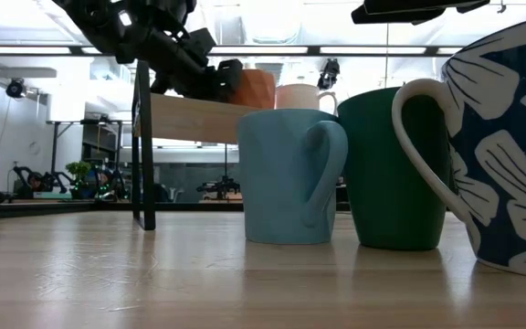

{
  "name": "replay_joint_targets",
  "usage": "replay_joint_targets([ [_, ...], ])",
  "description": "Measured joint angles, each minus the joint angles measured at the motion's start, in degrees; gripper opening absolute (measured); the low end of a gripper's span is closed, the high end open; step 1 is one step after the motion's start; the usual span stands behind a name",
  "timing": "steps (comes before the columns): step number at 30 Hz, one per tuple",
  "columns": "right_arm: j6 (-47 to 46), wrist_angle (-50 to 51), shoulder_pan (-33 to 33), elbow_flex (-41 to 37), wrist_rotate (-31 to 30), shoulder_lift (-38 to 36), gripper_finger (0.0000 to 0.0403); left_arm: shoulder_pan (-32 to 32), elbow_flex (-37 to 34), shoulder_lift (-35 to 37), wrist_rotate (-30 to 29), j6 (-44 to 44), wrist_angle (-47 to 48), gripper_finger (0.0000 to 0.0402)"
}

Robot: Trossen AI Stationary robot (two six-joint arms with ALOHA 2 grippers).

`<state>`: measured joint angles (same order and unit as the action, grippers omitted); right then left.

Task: Stack small to large cups/mugs on shelf
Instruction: Put the orange mug on the shelf

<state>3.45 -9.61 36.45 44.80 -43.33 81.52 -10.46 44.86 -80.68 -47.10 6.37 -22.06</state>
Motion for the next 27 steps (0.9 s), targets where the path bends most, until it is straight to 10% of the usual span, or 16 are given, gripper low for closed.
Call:
replay_joint_targets([
  [16, 0.0, -0.04, 0.0, 0.0, 0.01, 0.0, 0.021, -0.18, 0.22, -2.94, 0.05, -1.0, -3.37, 0.0008],
  [27, 0.0, -0.04, 0.0, 0.0, 0.02, 0.0, 0.021, -0.09, 0.0, -2.91, 0.81, -1.25, -0.87, 0.0084],
])
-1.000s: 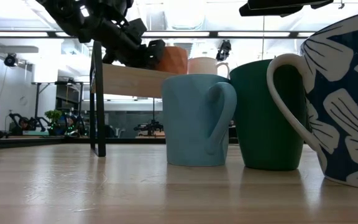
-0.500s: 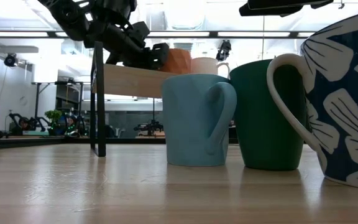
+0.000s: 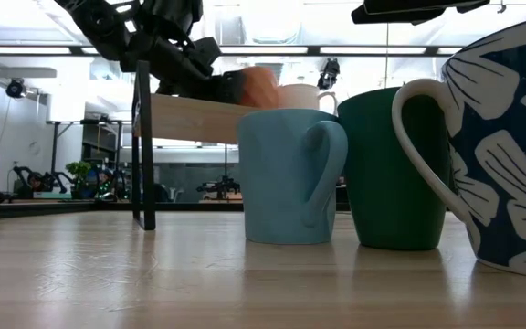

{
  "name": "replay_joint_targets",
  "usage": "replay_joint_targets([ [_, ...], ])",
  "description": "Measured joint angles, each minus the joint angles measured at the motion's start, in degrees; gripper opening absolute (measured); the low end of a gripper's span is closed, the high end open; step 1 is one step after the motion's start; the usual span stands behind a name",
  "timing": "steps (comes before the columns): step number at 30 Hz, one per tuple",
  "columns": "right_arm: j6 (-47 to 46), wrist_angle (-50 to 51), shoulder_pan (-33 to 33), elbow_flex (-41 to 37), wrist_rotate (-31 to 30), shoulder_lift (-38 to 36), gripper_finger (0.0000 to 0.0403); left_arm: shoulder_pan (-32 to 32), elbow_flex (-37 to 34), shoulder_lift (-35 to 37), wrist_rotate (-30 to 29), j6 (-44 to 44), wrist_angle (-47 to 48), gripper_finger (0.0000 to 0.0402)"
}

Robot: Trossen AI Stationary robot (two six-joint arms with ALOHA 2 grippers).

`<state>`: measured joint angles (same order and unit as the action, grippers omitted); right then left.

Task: Stack small to large cups/mugs on shelf
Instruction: Put the orange mug on the shelf, then put the blue mug on the shelf

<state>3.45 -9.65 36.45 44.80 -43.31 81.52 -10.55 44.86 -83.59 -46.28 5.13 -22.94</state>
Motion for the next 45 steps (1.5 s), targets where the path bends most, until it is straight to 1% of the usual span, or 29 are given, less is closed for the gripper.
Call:
replay_joint_targets([
  [6, -0.01, -0.02, 0.0, 0.0, -0.01, 0.0, 0.021, 0.09, 0.0, 0.0, 0.56, -0.02, -0.3, 0.0109],
  [13, 0.0, -0.01, 0.0, 0.0, 0.0, 0.0, 0.021, 0.14, 0.0, 0.16, 3.8, 0.08, 1.27, 0.0112],
  [16, 0.01, -0.02, 0.0, 0.0, 0.0, 0.0, 0.021, 0.61, 0.04, 0.67, 4.0, 0.48, 2.87, 0.0112],
  [26, 0.01, -0.07, 0.0, 0.0, 0.0, 0.0, 0.021, 3.73, -0.11, 5.53, 4.07, 0.59, 12.03, 0.0112],
  [30, 0.01, -0.07, 0.0, 0.0, 0.0, 0.0, 0.021, 5.61, -0.11, 7.64, 4.11, 2.27, 16.7, 0.0112],
  [33, -0.96, -0.08, 0.0, 0.0, 0.0, 0.0, 0.021, 8.09, -0.11, 9.27, 4.4, 5.21, 20.23, 0.0112],
  [35, -4.92, -0.82, -0.11, -0.02, -0.09, 0.02, 0.021, 10.22, -0.13, 10.4, 5.84, 6.53, 23.06, 0.0112],
  [37, -9.76, -2.79, -0.35, -0.02, -0.13, 0.02, 0.021, 12.62, -0.13, 11.08, 7.94, 7.66, 23.69, 0.0112],
  [39, -12.03, -3.32, -0.39, -0.02, -0.22, 0.01, 0.021, 15.21, -0.13, 11.94, 10.73, 8.12, 24.94, 0.0112],
  [42, -14.46, 0.26, -0.09, -0.02, 0.31, 0.09, 0.021, 18.67, 0.04, 12.6, 16.58, 8.22, 26.46, 0.0112],
  [45, -17.7, 4.78, 1.06, -0.02, 3.65, -0.45, 0.021, 22.18, 0.0, 12.83, 21.06, 8.28, 26.8, 0.0112],
])
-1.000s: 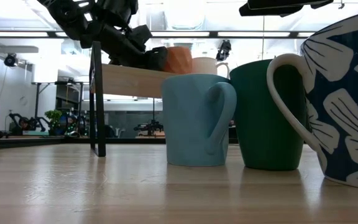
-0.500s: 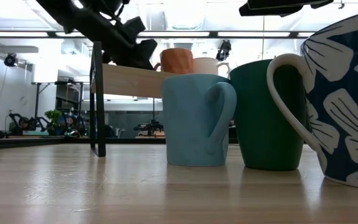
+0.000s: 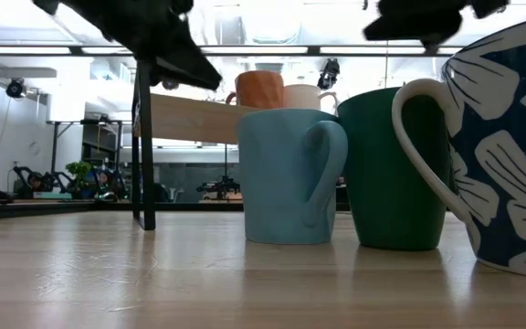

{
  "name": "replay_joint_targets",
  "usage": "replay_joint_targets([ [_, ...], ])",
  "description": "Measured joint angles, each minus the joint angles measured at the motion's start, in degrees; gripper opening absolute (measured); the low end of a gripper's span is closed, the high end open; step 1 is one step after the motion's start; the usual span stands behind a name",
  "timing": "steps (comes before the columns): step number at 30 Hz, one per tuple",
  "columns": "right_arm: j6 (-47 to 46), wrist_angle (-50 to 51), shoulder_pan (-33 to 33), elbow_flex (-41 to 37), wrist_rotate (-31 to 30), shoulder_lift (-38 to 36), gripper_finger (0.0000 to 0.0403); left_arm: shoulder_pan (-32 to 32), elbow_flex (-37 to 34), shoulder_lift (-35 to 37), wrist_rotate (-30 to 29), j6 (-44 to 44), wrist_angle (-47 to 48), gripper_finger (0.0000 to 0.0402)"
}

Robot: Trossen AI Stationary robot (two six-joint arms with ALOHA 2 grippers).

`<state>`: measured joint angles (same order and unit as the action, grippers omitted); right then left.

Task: Stack small to large cups/mugs on shelf
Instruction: Put the blue mug on the shelf

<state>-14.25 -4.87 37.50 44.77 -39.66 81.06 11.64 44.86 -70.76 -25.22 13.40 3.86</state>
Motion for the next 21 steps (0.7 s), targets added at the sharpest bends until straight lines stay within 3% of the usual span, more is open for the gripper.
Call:
replay_joint_targets([
  [6, -2.35, 2.74, 4.78, 0.0, 6.66, 0.06, 0.021, 7.0, 0.0, -0.46, 1.89, 0.04, 0.23, 0.0112],
  [12, -4.68, 2.54, 10.85, 0.0, 6.44, 0.27, 0.021, 12.53, -0.24, -0.63, 1.97, 2.86, -0.31, 0.0112],
  [21, -9.14, -1.94, 15.63, 1.01, 3.69, 6.61, 0.021, 19.3, 0.38, -10.62, -0.61, 2.56, -6.48, 0.0112],
])
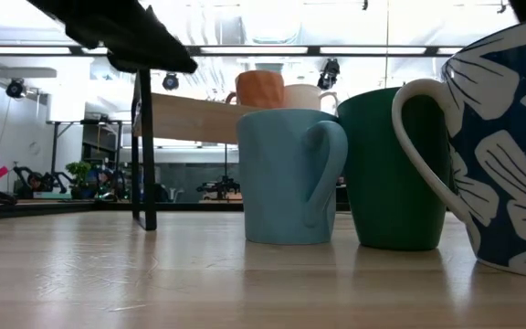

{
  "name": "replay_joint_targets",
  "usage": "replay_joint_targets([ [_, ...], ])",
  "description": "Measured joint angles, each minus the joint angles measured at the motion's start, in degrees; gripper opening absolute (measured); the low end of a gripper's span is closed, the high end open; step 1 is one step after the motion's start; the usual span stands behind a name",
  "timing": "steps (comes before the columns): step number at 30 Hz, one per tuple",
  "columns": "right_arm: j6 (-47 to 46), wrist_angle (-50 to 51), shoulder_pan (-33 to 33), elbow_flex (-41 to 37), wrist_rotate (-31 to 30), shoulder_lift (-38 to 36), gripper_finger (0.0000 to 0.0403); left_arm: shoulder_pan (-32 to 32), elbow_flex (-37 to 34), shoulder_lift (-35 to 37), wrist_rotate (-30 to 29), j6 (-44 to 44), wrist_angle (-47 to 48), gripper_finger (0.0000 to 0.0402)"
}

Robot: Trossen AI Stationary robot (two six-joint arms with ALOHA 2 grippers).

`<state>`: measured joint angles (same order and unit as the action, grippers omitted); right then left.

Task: Stack small to large cups/mugs on shelf
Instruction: Put the blue mug on the shelf

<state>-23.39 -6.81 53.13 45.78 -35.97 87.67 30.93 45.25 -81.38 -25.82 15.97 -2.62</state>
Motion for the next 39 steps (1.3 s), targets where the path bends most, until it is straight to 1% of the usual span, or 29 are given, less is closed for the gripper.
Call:
replay_joint_targets([
  [4, 0.34, -0.13, 1.9, 4.22, -0.08, 5.07, 0.021, 2.47, 0.03, -4.31, -2.17, -0.92, -4.55, 0.0112],
  [8, 2.92, -0.1, 3.31, 11.04, -0.68, 10.88, 0.021, 4.38, -0.14, -7.0, -5.23, -2.43, -7.6, 0.0112],
  [10, 4.09, 0.45, 3.44, 15.03, -2.99, 13.83, 0.021, 5.17, -0.01, -7.75, -5.91, -1.59, -7.99, 0.0112],
  [13, 4.6, 4.92, 3.36, 21.03, -5.95, 17.79, 0.021, 5.85, -0.6, -8.52, -6.11, -1.98, -6.09, 0.0112],
  [14, 4.27, 6.66, 3.19, 22.97, -7.07, 19.12, 0.021, 5.97, -0.85, -8.5, -5.66, -1.35, -4.78, 0.0112],
  [16, 3.66, 9.01, 3.05, 26.39, -10.29, 21.27, 0.021, 6.08, -0.51, -7.75, -6.48, -0.68, -6.08, 0.0112],
  [19, 3.82, 9.44, 2.3, 30.28, -14.83, 24.27, 0.021, 6.78, -0.49, -6.76, -7.37, -0.23, -4.01, 0.0112],
  [21, 4.39, 9.72, 1.42, 31.99, -16.67, 25.9, 0.021, 7.17, -0.69, -6.99, -7.77, -0.17, -3.55, 0.0111],
  [24, 3.33, 9.54, -0.86, 33.42, -19.63, 27.72, 0.021, 8.5, -0.58, -6.64, -10.54, 0.27, -3.89, 0.0111],
  [28, -0.03, 8.91, -6.04, 33.32, -17.59, 29.25, 0.021, 10.97, -0.41, -6.65, -10.83, 0.81, -3.96, 0.0111],
  [29, -0.63, 8.18, -7.34, 33.32, -16.24, 29.61, 0.021, 11.74, -0.29, -6.65, -10.92, 1.51, -4.17, 0.0111],
  [32, -0.36, 5.03, -10.21, 33.39, -13.67, 30.77, 0.0211, 13.74, -0.16, -6.58, -11.23, 2.23, -4.22, 0.0111],
  [36, 3.98, -2.83, -11.15, 33.7, -12.94, 31.8, 0.0223, 16.14, 0.1, -6.54, -13.98, 3.42, -4.26, 0.0111],
  [39, 3.35, -5.73, -10.69, 33.81, -14.69, 31.88, 0.0242, 17.26, 0.1, -6.54, -16.47, 4.83, -4.3, 0.0111],
])
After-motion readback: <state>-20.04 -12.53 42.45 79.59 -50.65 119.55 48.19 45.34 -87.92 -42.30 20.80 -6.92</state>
